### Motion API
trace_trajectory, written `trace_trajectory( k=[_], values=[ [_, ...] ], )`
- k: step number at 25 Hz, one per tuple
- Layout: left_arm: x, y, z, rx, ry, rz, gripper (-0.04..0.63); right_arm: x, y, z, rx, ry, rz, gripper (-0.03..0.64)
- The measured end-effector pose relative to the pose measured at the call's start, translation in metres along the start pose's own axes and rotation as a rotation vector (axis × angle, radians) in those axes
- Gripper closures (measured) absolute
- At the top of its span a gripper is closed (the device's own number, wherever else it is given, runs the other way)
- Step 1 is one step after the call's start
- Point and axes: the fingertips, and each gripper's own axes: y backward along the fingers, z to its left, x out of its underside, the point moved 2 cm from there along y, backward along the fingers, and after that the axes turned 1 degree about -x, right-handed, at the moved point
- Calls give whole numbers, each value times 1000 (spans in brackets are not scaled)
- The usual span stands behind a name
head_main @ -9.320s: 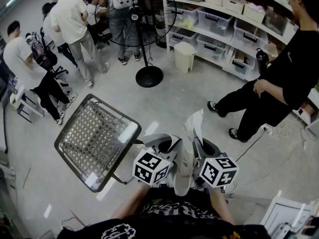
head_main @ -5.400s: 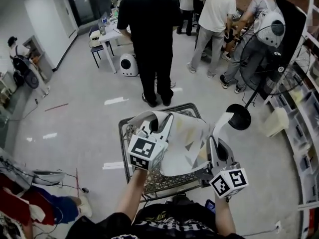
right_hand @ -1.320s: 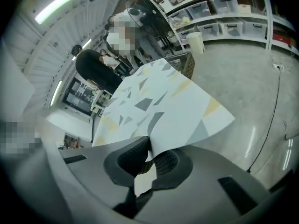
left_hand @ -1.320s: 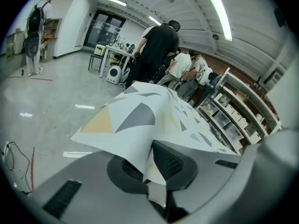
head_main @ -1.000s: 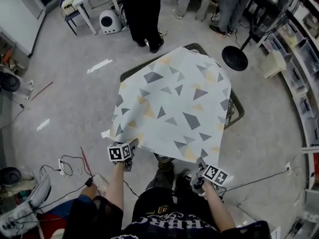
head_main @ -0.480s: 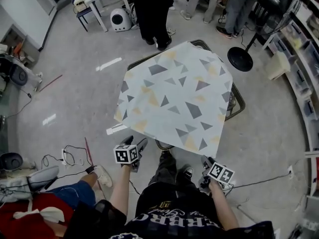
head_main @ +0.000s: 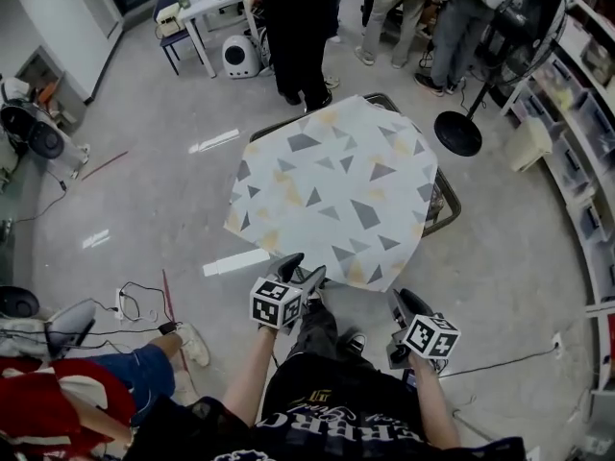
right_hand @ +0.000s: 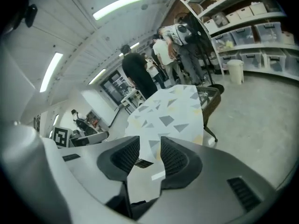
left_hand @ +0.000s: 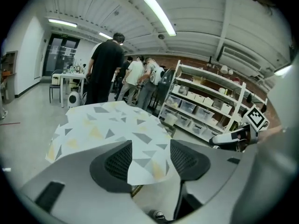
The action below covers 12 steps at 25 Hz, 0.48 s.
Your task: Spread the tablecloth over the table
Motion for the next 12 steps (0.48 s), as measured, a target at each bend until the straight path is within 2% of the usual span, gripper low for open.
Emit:
trace_trajectory(
  k=[4,8,12],
  values=[
    [-20,16,-51,60,-62,-70,378,-15,19,34,-97,110,-23,486],
    [-38,34,-91,101,-129,-125,416,-32,38,64,-194,139,-65,503],
    [-53,54,-121,122,-167,-159,448,-49,59,88,-250,192,-114,503]
  ],
)
